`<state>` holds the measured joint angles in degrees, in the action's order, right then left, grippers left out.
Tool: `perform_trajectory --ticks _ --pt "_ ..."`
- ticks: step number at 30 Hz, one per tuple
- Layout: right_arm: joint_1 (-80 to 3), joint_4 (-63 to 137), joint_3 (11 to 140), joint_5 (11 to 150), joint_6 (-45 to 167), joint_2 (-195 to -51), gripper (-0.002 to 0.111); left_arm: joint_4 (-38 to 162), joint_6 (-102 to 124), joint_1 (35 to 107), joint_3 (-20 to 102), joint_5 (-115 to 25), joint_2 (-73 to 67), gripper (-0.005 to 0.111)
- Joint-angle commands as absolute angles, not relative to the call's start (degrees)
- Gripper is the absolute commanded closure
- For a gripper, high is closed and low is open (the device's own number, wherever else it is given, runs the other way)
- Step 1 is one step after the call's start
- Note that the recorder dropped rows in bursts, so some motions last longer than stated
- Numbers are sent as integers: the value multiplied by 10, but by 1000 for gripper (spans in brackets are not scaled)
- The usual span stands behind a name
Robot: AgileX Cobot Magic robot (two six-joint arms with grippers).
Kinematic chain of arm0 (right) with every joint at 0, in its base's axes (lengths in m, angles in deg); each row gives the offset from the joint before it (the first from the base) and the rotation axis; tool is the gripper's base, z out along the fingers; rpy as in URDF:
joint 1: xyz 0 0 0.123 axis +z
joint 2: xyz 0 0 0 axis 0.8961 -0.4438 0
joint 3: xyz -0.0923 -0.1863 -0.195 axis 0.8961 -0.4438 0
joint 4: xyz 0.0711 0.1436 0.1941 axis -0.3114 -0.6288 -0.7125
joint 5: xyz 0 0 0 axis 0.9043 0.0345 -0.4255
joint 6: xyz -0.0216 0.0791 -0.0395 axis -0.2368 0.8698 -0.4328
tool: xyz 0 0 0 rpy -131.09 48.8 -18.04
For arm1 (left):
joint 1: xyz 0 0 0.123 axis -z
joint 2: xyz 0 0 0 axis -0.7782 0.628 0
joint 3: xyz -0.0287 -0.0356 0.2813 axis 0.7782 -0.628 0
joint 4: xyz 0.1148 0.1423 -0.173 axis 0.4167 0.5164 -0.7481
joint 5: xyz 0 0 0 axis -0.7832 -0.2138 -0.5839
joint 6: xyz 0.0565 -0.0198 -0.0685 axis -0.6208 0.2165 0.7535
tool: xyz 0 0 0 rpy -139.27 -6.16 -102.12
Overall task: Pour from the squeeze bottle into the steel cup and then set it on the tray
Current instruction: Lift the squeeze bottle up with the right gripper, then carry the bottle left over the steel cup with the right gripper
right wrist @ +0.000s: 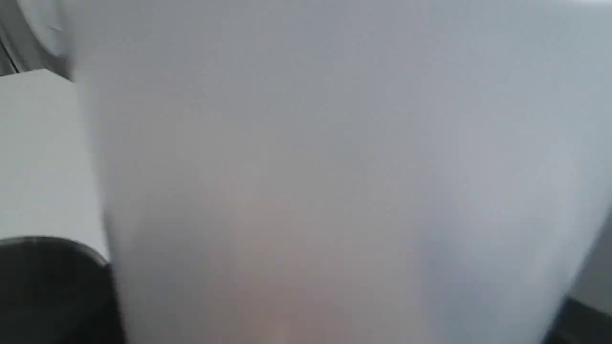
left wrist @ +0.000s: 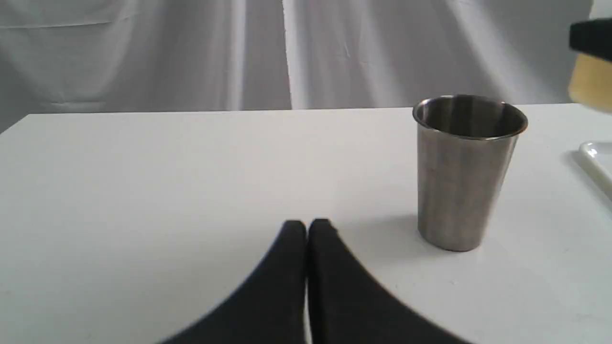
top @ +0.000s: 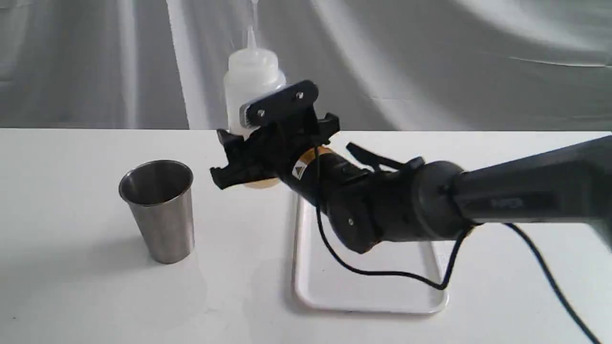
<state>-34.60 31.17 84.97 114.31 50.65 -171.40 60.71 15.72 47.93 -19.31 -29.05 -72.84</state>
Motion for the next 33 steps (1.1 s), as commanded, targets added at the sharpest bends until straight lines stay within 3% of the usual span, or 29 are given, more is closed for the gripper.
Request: perform_trajectory --ticks 1,12,25,33 --pt "-361 323 832 1107 495 -1654 108 607 158 484 -196 -295 -730 107" --pt "-385 533 806 925 623 -1479 108 607 160 484 -196 -295 -730 107" --pt "-355 1098 806 627 1226 -1418 108 607 159 484 -196 -295 -730 107" --pt "-302 1270 745 569 1255 -1427 108 607 159 484 -196 -295 -730 107"
